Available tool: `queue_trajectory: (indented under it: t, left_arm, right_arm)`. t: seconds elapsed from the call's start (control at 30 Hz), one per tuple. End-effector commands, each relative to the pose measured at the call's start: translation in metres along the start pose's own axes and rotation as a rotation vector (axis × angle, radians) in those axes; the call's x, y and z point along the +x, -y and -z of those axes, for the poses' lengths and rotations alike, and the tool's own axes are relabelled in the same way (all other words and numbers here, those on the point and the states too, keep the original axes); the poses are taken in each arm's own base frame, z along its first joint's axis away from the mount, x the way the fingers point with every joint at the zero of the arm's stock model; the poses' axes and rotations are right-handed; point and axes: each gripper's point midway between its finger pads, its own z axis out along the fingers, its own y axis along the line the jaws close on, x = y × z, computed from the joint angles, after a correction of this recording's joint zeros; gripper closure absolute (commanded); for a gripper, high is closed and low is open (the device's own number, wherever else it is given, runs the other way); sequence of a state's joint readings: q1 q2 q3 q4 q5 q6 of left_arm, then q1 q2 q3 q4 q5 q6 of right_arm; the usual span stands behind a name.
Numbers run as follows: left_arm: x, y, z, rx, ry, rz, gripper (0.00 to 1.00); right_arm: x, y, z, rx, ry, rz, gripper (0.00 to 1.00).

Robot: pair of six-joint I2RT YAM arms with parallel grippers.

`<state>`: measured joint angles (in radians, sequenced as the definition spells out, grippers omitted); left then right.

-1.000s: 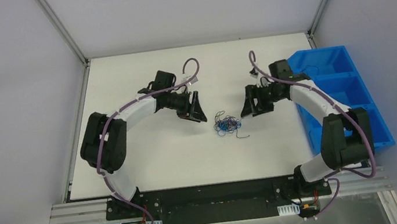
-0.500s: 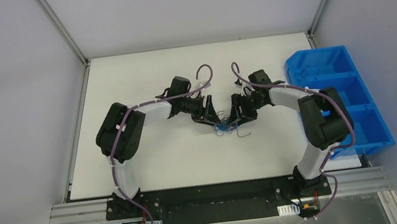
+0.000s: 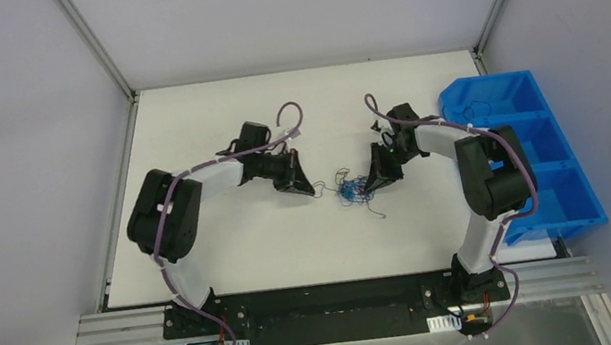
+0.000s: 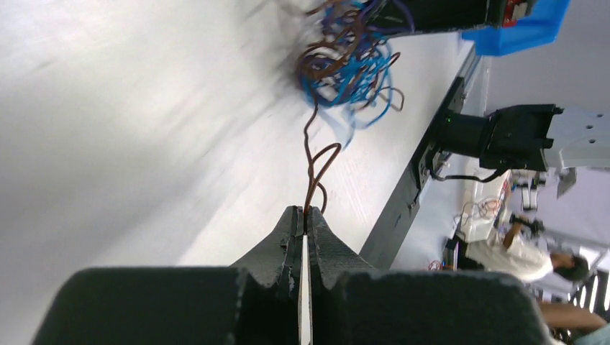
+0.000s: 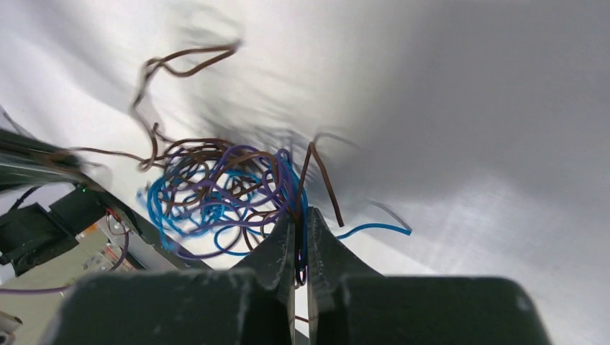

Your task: Untangle the cables

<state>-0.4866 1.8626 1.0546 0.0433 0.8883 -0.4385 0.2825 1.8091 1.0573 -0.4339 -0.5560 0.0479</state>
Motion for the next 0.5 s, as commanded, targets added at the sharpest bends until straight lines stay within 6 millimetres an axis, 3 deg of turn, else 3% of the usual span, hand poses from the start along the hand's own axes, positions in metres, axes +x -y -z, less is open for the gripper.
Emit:
queue_trajectory:
  t: [0.0,0.17,0.37,0.47]
  left_arm:
    - [-0.02,-0.007,0.077,-0.081,0.146,-0.004,1.0]
    - [-0.028,-0.036,0.154,-0.212,0.288,0.02,1.0]
    - [-0.038,-0.068,0.242,-0.338,0.446,0.057,1.0]
    - [-0.046,-0.074,0.277,-0.393,0.497,0.038,1.0]
  right_arm:
    - [0.004,0.03,0.035,0.094,-0.021,-0.042,1.0]
    - [0.012,0.05,0.054,0.132,-0.033,-0.051,1.0]
    - [0.025,0.051,0.068,0.134,-0.061,-0.013,1.0]
    - [0.028,0.051,0.069,0.136,-0.067,-0.01,1.0]
